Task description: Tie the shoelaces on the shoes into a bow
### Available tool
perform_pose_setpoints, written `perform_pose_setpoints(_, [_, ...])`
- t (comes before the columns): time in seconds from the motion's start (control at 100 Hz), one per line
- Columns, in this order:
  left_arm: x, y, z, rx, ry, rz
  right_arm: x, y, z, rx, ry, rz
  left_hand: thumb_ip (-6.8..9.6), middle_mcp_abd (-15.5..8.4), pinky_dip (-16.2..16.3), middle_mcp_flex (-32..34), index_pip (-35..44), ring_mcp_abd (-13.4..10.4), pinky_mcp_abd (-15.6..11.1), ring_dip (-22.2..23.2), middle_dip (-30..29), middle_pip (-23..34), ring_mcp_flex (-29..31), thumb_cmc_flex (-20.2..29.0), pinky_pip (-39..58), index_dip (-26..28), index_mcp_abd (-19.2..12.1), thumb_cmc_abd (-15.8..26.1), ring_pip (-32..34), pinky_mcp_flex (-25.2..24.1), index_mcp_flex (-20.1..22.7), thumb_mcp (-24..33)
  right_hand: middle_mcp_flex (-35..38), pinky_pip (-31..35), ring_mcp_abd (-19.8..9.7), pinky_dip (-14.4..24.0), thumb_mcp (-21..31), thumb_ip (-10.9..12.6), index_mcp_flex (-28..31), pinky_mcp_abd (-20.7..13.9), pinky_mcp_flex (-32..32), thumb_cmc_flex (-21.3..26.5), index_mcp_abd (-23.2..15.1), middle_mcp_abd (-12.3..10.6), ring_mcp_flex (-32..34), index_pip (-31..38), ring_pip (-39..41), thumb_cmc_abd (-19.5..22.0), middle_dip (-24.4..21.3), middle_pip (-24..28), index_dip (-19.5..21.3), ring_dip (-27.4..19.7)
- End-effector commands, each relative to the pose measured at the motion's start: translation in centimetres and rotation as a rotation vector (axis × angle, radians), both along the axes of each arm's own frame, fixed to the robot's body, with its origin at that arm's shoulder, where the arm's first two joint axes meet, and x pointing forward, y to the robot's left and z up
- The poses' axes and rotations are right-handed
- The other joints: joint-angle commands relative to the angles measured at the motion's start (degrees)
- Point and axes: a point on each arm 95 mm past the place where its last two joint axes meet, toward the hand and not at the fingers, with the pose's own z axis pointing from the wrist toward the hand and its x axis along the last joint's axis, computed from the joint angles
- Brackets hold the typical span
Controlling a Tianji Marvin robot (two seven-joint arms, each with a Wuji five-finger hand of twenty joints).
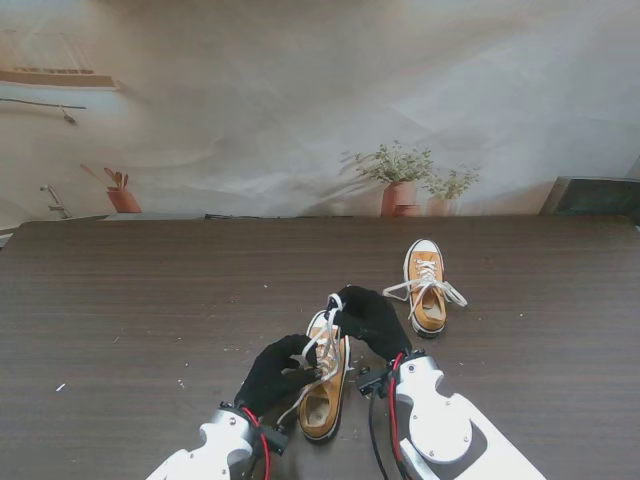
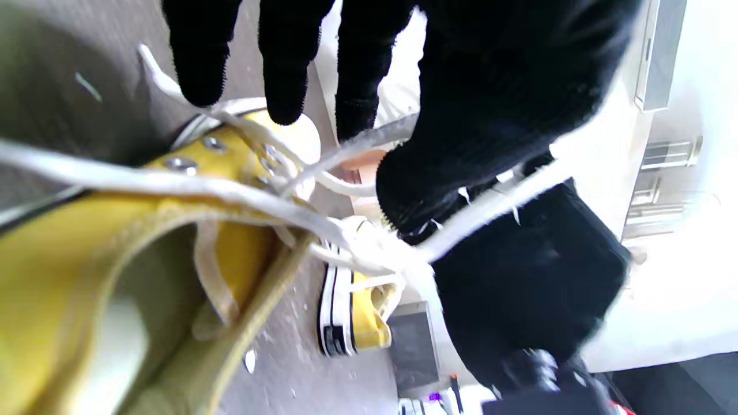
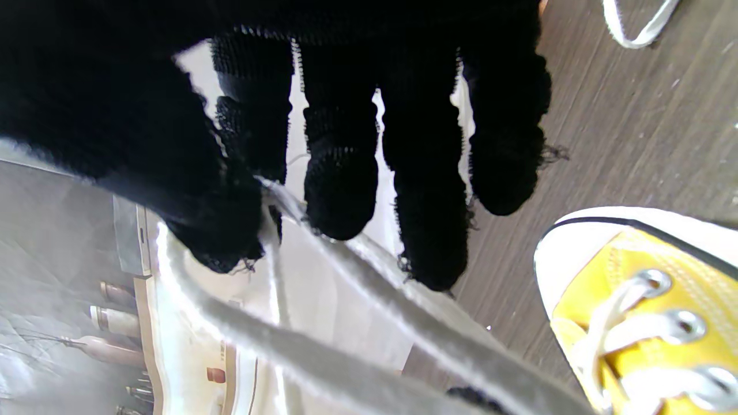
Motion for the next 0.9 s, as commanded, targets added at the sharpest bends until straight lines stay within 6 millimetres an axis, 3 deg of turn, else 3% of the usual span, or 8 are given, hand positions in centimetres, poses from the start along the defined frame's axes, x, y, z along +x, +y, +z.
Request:
perform_pose_setpoints(0.0, [-0.7,-0.5,0.3,0.038,-0.015,-0.038,0.2,0.1,0.0,-0.021,-0.004,0.011,0.26,-1.1,-0.5,-0.1,-2.0,-0.8,-1.3,-1.5,-1.8,-1.3,-1.5,2.8,-0.5,-3.1,-6.6,0.8,-1.2,-0.6,3.3,2.2,1.5,0.7,-0.7,-0.6,-0.5,0.0,2.7,-0.2,0.0,1.3,-3.1,-0.9,1.1,3.0,0.2,0.9,0.9,1.2,0.4,0.1])
perform_pose_setpoints(0.18, [-1.3,-0.4,0.4,-0.017,0.021,-0.056,0.4,0.6,-0.2,-0.058,-0.02,0.014,0.59,-1.6,-0.4,-0.3,-13.4,-1.5,-2.3,-1.3,-3.1,-2.5,-2.2,3.2,-0.5,-13.0,-7.1,4.1,-1.9,-1.5,7.1,2.9,1.4,0.7,-0.7,-0.6,-0.4,0.0,2.7,-0.2,0.0,1.3,-3.2,-1.0,1.1,3.0,0.1,0.8,0.9,1.2,0.5,0.1])
perform_pose_setpoints(0.25, [-1.5,-0.4,0.3,-0.027,0.028,-0.062,0.4,0.9,-0.4,-0.065,-0.02,0.017,1.64,-2.1,-0.3,-0.5,-19.9,-1.9,-2.8,-1.2,-3.4,-2.9,-2.4,2.7,-0.6,-16.7,-7.1,5.6,-2.1,-1.9,7.3,3.3,1.5,0.7,-0.8,-0.6,-0.4,0.0,2.7,-0.2,0.0,1.3,-3.2,-1.0,1.1,3.0,0.1,0.8,0.9,1.2,0.5,0.1])
perform_pose_setpoints(0.35, [-1.7,-0.4,0.2,-0.039,0.044,-0.078,0.3,1.2,-0.6,-0.074,-0.019,0.021,1.66,-2.6,-0.3,-0.9,-25.7,-2.5,-3.5,-1.1,-3.5,-3.3,-3.0,3.6,-0.8,-20.8,-7.9,7.2,-2.5,-2.8,8.1,3.0,1.5,0.7,-0.7,-0.6,-0.4,0.0,2.7,-0.2,0.0,1.3,-3.2,-1.0,1.1,3.0,0.1,0.8,0.9,1.2,0.5,0.1])
perform_pose_setpoints(0.48, [-1.9,-0.4,0.1,-0.042,0.058,-0.087,0.2,1.4,-0.7,-0.089,-0.029,0.023,1.52,-3.2,0.3,-2.2,-35.4,-3.1,-4.5,-0.3,-3.3,-3.6,-3.7,4.9,-0.7,-26.4,-8.8,9.4,-2.2,-3.7,4.9,2.1,1.5,0.7,-0.7,-0.6,-0.3,0.0,2.7,-0.2,0.0,1.3,-3.1,-1.0,1.1,3.0,0.1,0.8,0.9,1.3,0.5,0.1])
perform_pose_setpoints(0.63, [-2.0,-0.1,-0.1,-0.032,0.061,-0.115,-0.2,1.5,-0.6,-0.11,-0.062,0.009,1.77,-3.9,1.4,-5.8,-45.3,-4.5,-6.7,0.6,-2.7,-4.0,-6.0,5.3,-0.7,-31.0,-8.7,13.3,-2.4,-5.7,-3.9,-1.5,1.6,0.7,-0.7,-0.6,-0.2,0.0,2.7,-0.2,0.0,1.3,-3.1,-1.0,1.2,3.1,0.1,0.7,0.9,1.3,0.5,0.1])
perform_pose_setpoints(0.73, [-2.1,0.0,-0.2,-0.033,0.064,-0.131,-0.5,1.5,-0.6,-0.119,-0.08,-0.005,1.9,-3.9,1.8,-7.0,-48.5,-4.9,-7.3,0.9,-2.5,-4.3,-6.8,5.1,-0.8,-32.5,-8.2,14.7,-2.7,-6.5,-7.5,-3.3,1.7,0.6,-0.7,-0.7,-0.1,0.0,2.8,-0.1,-0.1,1.2,-3.2,-0.9,1.3,3.1,0.1,0.6,0.9,1.3,0.5,0.1])
perform_pose_setpoints(0.89, [-2.3,0.0,-0.1,-0.036,0.063,-0.141,-0.8,1.4,-0.2,-0.157,-0.143,-0.044,2.03,-3.7,2.2,-7.7,-50.6,-4.9,-7.5,1.2,-2.1,-4.5,-7.0,5.3,-0.8,-33.6,-7.6,15.4,-3.0,-6.8,-9.2,-6.0,1.8,0.5,-0.4,-0.7,0.1,-0.1,2.9,0.3,0.0,1.1,-3.0,-0.9,1.3,3.2,0.0,0.4,0.9,1.3,0.3,0.0])
